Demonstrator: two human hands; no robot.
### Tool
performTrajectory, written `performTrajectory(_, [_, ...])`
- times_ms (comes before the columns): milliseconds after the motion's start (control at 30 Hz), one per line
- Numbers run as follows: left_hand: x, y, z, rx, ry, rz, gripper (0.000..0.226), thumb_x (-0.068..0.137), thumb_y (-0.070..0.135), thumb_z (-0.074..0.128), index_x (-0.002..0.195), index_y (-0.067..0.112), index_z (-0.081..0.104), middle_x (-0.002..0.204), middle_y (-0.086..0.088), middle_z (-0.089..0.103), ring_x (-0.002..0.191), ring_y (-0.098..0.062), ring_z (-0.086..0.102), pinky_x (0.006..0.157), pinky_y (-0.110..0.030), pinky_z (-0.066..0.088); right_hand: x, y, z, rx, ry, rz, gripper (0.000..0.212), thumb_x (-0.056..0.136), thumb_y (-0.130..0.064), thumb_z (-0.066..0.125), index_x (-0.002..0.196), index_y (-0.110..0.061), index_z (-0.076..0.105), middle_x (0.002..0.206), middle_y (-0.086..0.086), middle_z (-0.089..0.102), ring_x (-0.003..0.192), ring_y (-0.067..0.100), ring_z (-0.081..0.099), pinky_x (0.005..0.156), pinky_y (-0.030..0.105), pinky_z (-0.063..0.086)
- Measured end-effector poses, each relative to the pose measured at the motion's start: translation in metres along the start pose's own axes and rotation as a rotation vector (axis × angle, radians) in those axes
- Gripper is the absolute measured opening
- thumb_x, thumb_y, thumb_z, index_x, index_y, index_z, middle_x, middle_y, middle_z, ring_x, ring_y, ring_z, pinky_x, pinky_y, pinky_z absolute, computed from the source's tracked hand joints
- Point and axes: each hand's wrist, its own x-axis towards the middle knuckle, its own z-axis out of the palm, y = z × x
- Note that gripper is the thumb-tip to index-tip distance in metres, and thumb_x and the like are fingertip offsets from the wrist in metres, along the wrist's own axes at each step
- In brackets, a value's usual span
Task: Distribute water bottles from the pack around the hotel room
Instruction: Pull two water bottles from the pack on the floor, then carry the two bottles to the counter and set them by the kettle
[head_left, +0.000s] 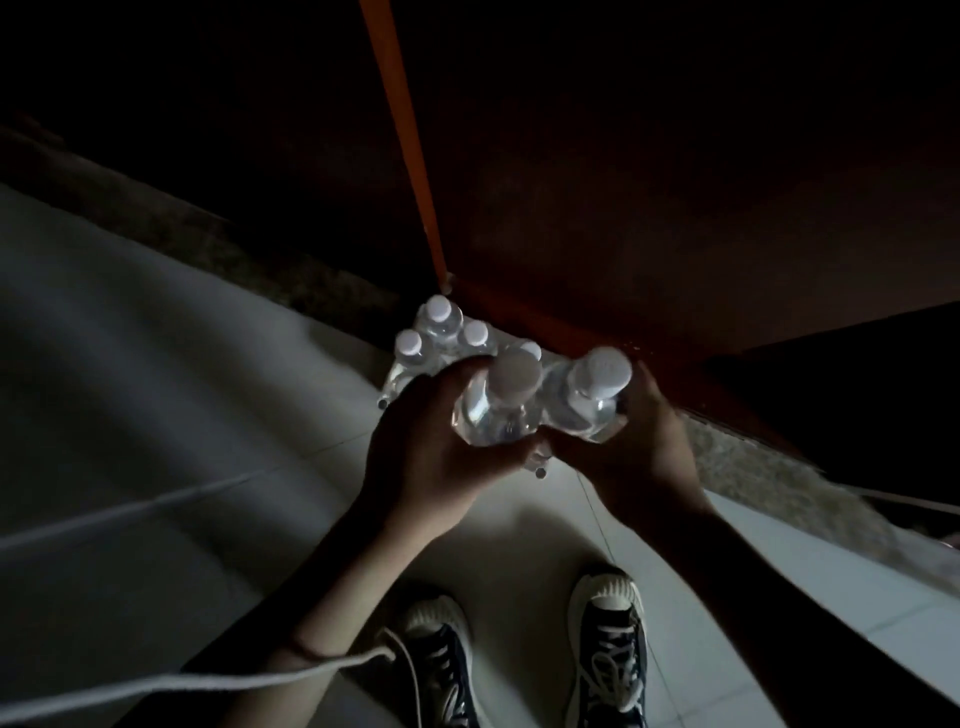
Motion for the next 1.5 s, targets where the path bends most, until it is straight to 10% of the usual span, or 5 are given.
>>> performTrajectory(400, [-0.073, 0.361, -0.257, -0.627, 0.101, 0.019, 0.040, 0.077, 0.052, 0.059, 0.102, 0.021, 0.063, 0.082, 0.002, 0.070, 0.075, -0.009, 0.069, 0.061, -0.021, 0.051, -0.113, -0.364, -0.240, 0.723, -0.154, -0.416, 0.045, 0.074, -0.014, 0.077, 0.114, -0.011, 0.057, 0.098, 0.011, 0.065, 0.087, 0.028, 0.065, 0.072, 0.042, 0.054])
performTrajectory(567, [-0.118, 0.499, -0.343, -0.783, 0.138, -0.002, 0.035, 0.069, 0.068, 0.057, 0.073, 0.034, 0.067, 0.073, -0.002, 0.064, 0.071, -0.026, 0.062, 0.071, -0.046, 0.048, -0.182, -0.500, -0.332, 0.849, -0.128, -0.449, 0.032, 0.080, -0.008, 0.062, 0.109, -0.022, 0.059, 0.084, 0.000, 0.065, 0.074, 0.017, 0.063, 0.064, 0.032, 0.056])
performTrajectory(767, [-0.168, 0.634, -0.411, -0.762, 0.164, 0.225, 0.020, 0.078, 0.061, 0.058, 0.088, 0.047, 0.069, 0.083, 0.010, 0.074, 0.081, -0.015, 0.071, 0.076, -0.043, 0.052, -0.269, -0.622, -0.423, 0.724, -0.024, -0.558, 0.028, 0.084, -0.024, 0.069, 0.111, -0.022, 0.061, 0.092, -0.004, 0.069, 0.084, 0.012, 0.068, 0.069, 0.027, 0.056])
performTrajectory(1200, [-0.252, 0.783, -0.421, -0.828, -0.336, 0.542, 0.058, 0.081, 0.065, 0.053, 0.115, 0.019, 0.064, 0.094, -0.005, 0.076, 0.075, -0.020, 0.072, 0.060, -0.034, 0.058, -0.449, -0.649, -0.538, 0.729, 0.378, -0.511, 0.051, 0.078, -0.048, 0.066, 0.119, -0.018, 0.057, 0.102, 0.005, 0.071, 0.087, 0.023, 0.074, 0.069, 0.041, 0.058])
performTrajectory(1500, [-0.375, 0.910, -0.273, -0.869, -0.866, 0.716, 0.048, 0.085, 0.050, 0.057, 0.111, 0.010, 0.062, 0.076, -0.003, 0.073, 0.061, -0.014, 0.070, 0.051, -0.027, 0.056, -0.624, -0.545, -0.647, 0.770, 0.888, -0.523, 0.014, 0.088, -0.010, 0.066, 0.101, -0.006, 0.062, 0.078, 0.008, 0.064, 0.066, 0.025, 0.063, 0.057, 0.037, 0.057])
